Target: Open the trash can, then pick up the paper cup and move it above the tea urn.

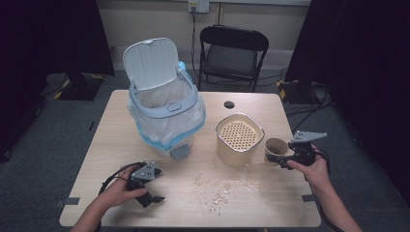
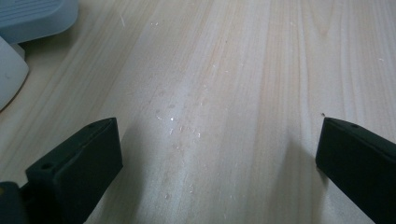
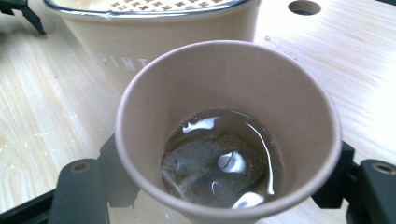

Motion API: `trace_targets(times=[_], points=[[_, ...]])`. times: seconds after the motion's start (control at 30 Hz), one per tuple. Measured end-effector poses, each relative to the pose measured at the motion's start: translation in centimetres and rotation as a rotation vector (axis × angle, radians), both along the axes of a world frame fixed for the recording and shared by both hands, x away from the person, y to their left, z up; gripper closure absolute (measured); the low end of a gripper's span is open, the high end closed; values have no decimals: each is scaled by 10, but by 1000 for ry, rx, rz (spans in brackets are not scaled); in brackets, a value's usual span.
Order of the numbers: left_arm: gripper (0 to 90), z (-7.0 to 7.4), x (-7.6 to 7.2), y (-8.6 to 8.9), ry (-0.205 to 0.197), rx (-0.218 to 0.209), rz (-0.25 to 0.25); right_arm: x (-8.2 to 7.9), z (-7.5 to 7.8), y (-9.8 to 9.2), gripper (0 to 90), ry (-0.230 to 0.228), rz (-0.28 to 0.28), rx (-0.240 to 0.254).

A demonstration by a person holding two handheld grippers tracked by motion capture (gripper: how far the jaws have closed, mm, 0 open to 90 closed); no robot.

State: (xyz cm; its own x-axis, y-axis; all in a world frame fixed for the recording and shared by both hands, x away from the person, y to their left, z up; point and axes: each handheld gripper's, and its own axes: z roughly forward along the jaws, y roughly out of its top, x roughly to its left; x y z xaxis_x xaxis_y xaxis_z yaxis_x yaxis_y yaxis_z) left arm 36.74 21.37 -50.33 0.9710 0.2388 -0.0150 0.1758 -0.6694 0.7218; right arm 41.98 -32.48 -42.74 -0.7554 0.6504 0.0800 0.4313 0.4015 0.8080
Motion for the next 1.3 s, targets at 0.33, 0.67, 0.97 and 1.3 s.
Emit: trace_targets(times=[0.33, 0.67, 0.97, 1.3], points=[[0, 0, 0, 0, 0, 4, 1, 14, 5, -11, 277, 0, -21, -25], [0, 0, 0, 0, 1, 4, -1, 37, 17, -15, 279, -16, -45, -19], [0, 0, 0, 0, 2, 4, -2, 56, 29, -16, 280, -31, -64, -28], [0, 0, 0, 0, 1, 4, -1, 73, 39, -16, 281, -49, -80, -25]])
